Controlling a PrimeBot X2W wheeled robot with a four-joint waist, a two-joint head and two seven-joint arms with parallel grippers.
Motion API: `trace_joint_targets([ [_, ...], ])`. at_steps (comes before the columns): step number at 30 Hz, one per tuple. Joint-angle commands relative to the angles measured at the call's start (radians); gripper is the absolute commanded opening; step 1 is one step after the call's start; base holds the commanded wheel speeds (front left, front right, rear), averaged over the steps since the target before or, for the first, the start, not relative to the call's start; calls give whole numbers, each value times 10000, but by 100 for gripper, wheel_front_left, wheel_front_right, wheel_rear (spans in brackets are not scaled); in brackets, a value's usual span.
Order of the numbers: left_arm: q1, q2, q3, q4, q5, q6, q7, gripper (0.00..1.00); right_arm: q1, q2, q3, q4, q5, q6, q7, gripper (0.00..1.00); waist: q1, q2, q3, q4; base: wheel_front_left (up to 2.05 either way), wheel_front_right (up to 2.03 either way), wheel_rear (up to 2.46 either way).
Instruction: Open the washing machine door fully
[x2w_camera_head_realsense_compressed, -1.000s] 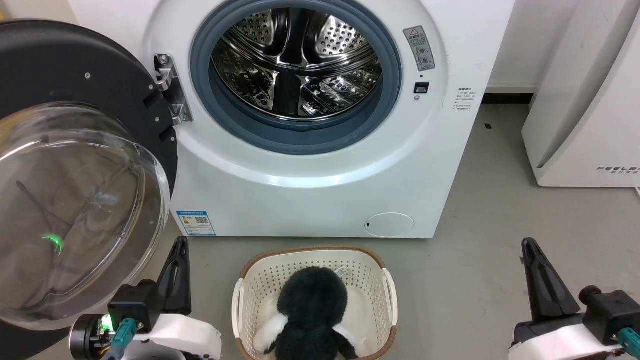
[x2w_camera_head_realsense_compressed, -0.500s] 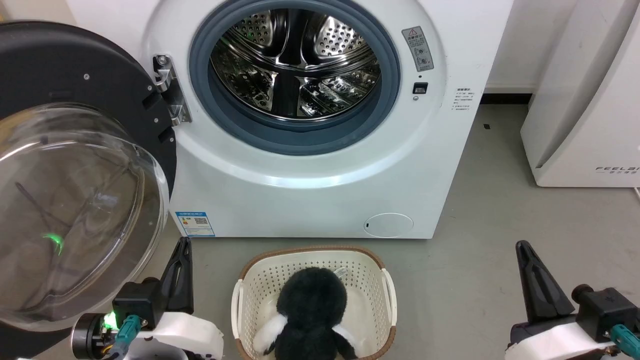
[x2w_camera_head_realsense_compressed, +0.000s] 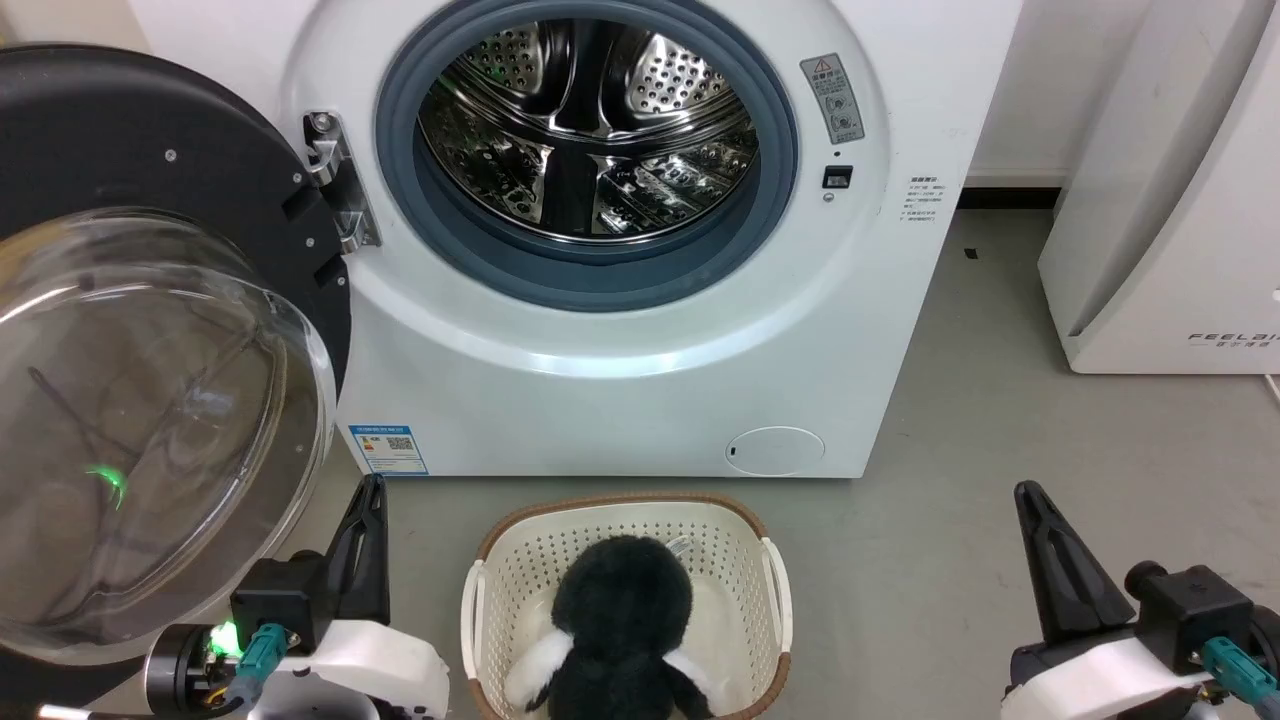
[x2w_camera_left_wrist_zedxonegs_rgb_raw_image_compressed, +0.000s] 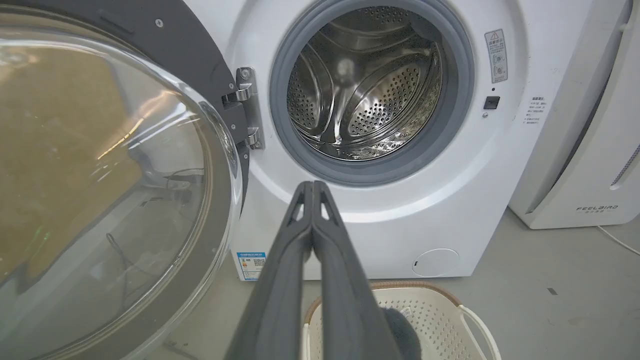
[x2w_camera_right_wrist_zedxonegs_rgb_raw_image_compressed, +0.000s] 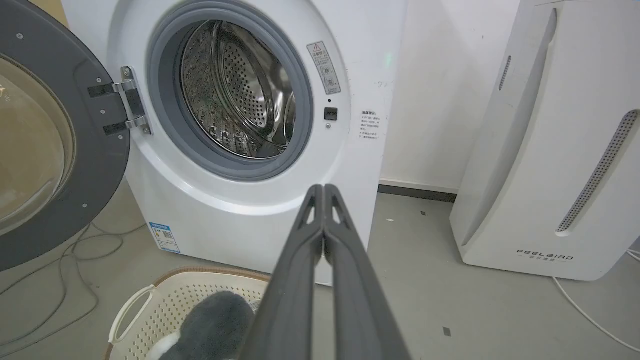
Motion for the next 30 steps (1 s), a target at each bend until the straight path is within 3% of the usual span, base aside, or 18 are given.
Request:
trace_joint_targets([
  [1, 112, 7, -4, -57, 86, 51, 40, 0, -141, 16, 25, 50, -35, 5, 52, 0, 0, 0, -1, -2, 0, 0, 0],
  [30, 157, 10, -117, -260, 259, 142, 653, 0, -267, 23, 223, 210, -231, 7, 668, 0, 0, 0, -35, -65, 0, 0, 0],
])
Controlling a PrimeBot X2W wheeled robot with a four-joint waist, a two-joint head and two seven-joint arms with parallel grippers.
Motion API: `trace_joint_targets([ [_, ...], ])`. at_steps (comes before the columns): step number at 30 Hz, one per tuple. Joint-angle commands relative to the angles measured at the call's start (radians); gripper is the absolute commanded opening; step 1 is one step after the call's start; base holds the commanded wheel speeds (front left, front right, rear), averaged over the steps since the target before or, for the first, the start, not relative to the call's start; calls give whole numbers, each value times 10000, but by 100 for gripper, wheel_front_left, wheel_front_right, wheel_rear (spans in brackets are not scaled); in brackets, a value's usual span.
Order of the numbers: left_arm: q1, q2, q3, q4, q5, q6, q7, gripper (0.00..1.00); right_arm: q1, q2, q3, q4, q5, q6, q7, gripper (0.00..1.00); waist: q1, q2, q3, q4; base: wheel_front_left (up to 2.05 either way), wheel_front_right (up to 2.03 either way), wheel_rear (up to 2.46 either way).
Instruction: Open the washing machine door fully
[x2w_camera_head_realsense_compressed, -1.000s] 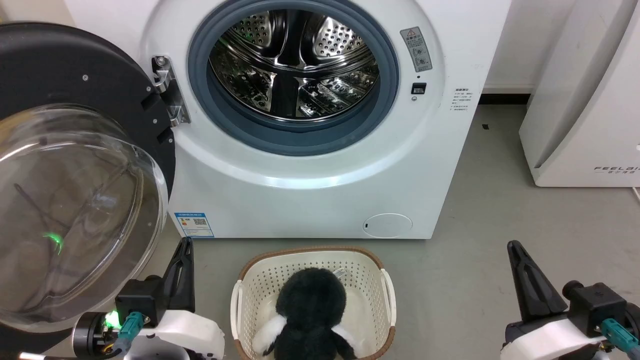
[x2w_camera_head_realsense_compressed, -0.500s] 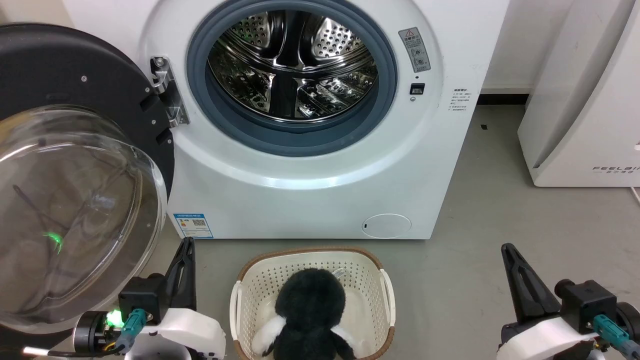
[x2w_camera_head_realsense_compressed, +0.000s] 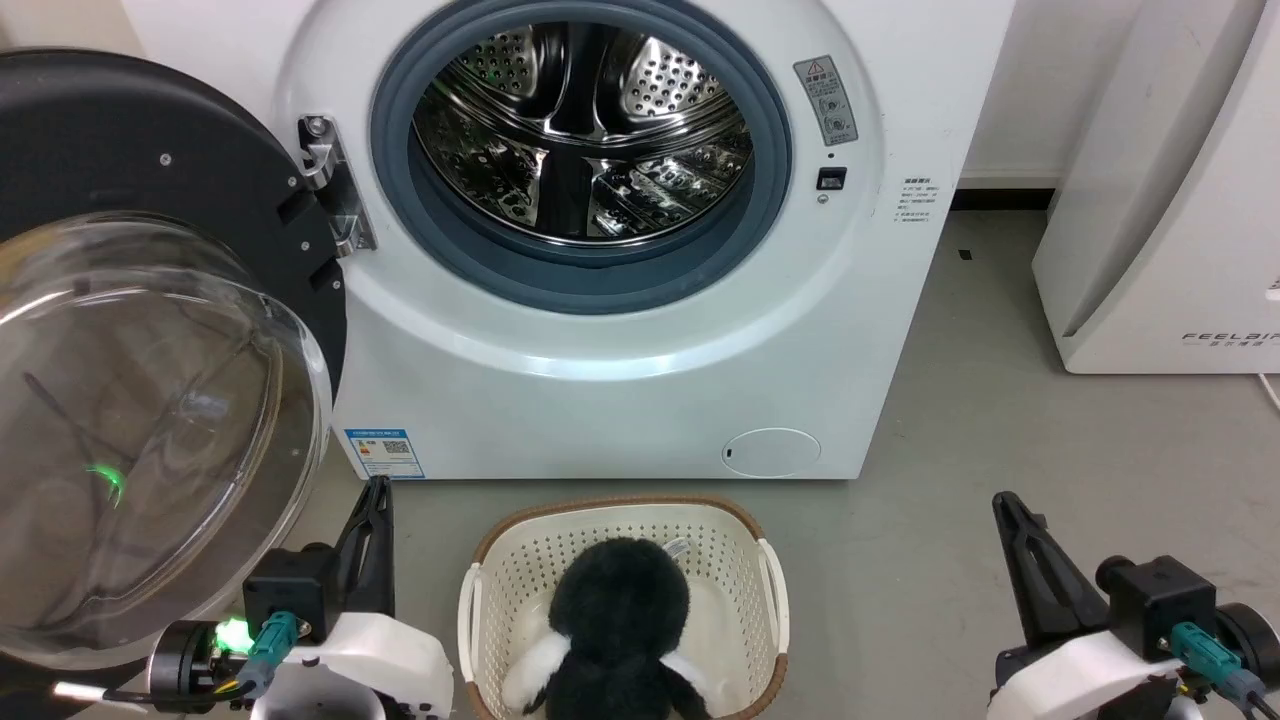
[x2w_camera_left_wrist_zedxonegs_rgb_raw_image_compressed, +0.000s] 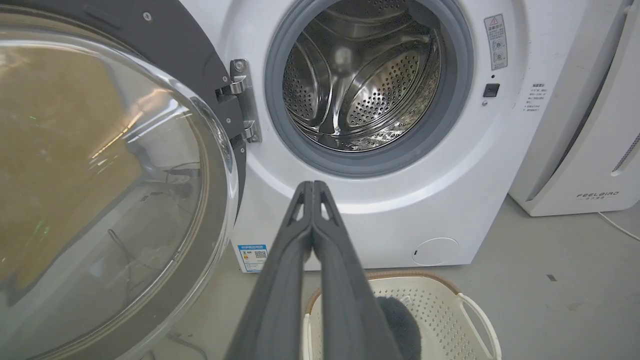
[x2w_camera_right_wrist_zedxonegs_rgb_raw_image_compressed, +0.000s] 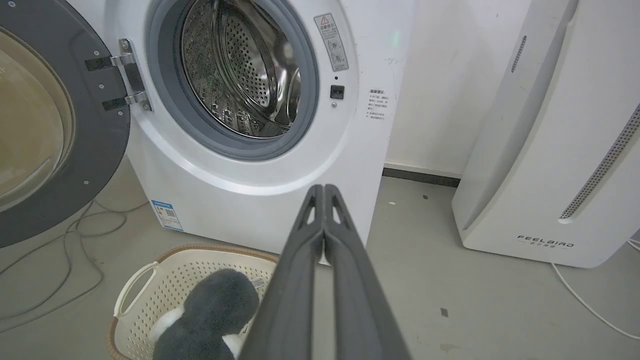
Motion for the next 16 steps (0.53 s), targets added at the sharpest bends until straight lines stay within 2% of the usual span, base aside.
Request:
trace_joint_targets([
  [1, 155, 10, -19, -65, 88, 50, 63, 0, -179, 24, 36, 29, -59, 7, 71, 0, 0, 0, -1, -2, 0, 0, 0],
  [16, 177, 12, -76, -166, 175, 95, 370, 0, -243, 27, 134, 109, -157, 8, 379, 0, 0, 0, -18, -34, 0, 0, 0],
])
